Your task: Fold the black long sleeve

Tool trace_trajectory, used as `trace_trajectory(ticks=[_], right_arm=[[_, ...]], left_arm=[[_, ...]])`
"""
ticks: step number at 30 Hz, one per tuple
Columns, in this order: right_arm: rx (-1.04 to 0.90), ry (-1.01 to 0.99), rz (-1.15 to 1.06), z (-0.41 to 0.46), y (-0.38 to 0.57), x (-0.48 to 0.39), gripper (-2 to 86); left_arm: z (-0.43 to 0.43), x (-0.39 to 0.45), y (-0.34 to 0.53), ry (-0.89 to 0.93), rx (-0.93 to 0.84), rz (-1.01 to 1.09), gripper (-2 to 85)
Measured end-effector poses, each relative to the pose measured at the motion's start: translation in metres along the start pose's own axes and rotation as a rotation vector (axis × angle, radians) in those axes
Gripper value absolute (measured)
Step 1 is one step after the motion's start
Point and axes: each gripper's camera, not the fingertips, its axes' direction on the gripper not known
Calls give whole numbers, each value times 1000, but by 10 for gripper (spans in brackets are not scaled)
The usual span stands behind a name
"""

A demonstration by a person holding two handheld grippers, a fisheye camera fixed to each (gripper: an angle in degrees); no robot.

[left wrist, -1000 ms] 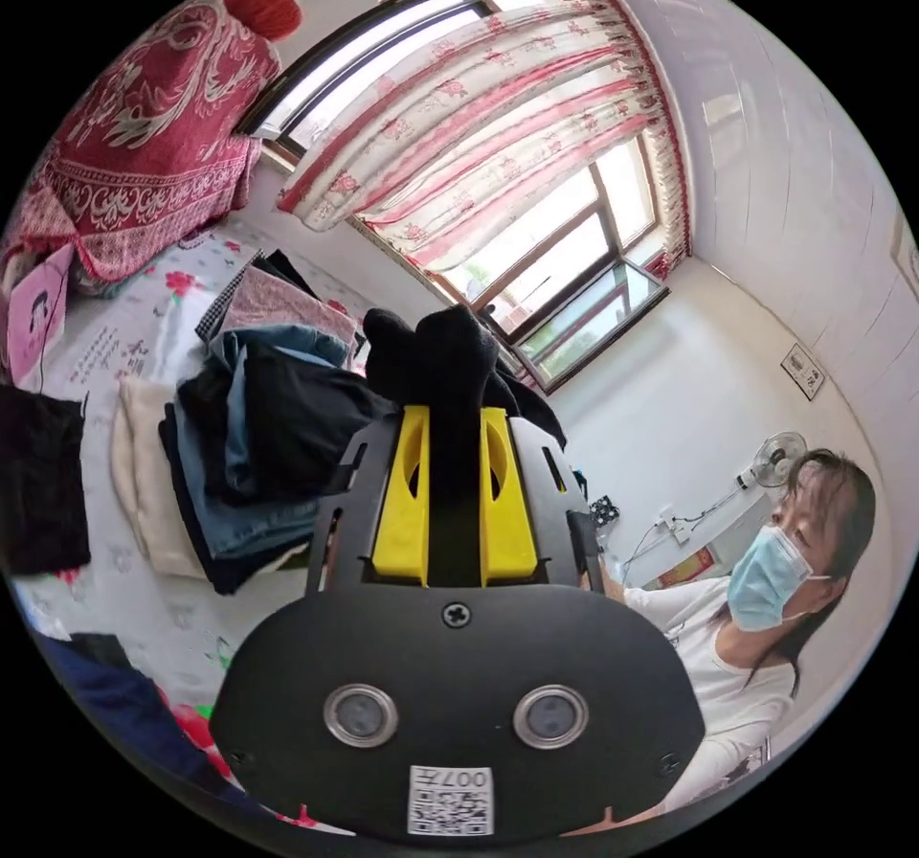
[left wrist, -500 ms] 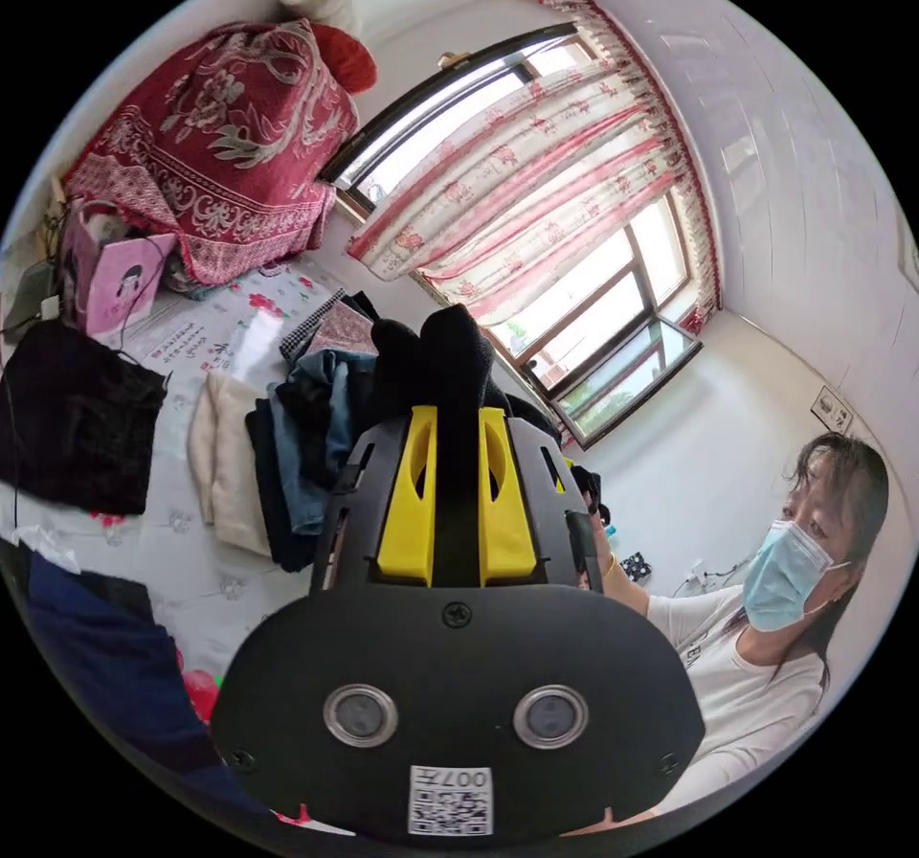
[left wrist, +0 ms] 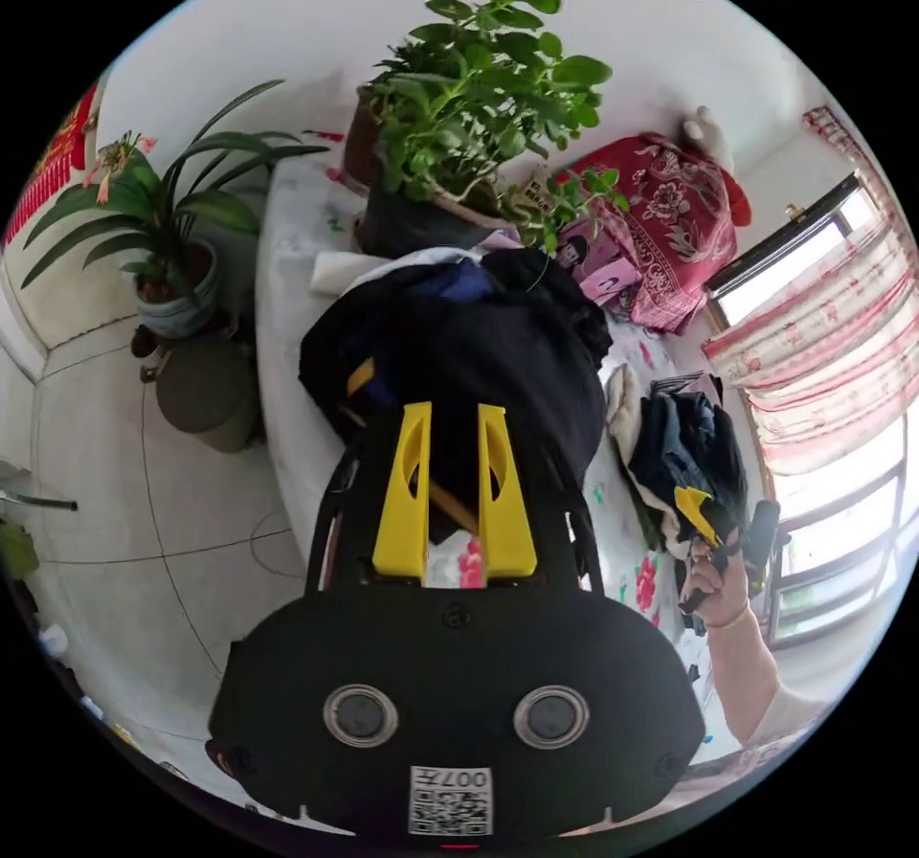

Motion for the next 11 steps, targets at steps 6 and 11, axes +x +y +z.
trace_trajectory(ticks=[6, 11], right_arm=[[-242, 543, -49, -10, 196, 21, 59], [-440, 793, 289, -58, 402, 24, 63]], left_arm=[[51, 56, 139, -110, -163, 318, 46], [137, 157, 242, 4, -544, 717, 42]])
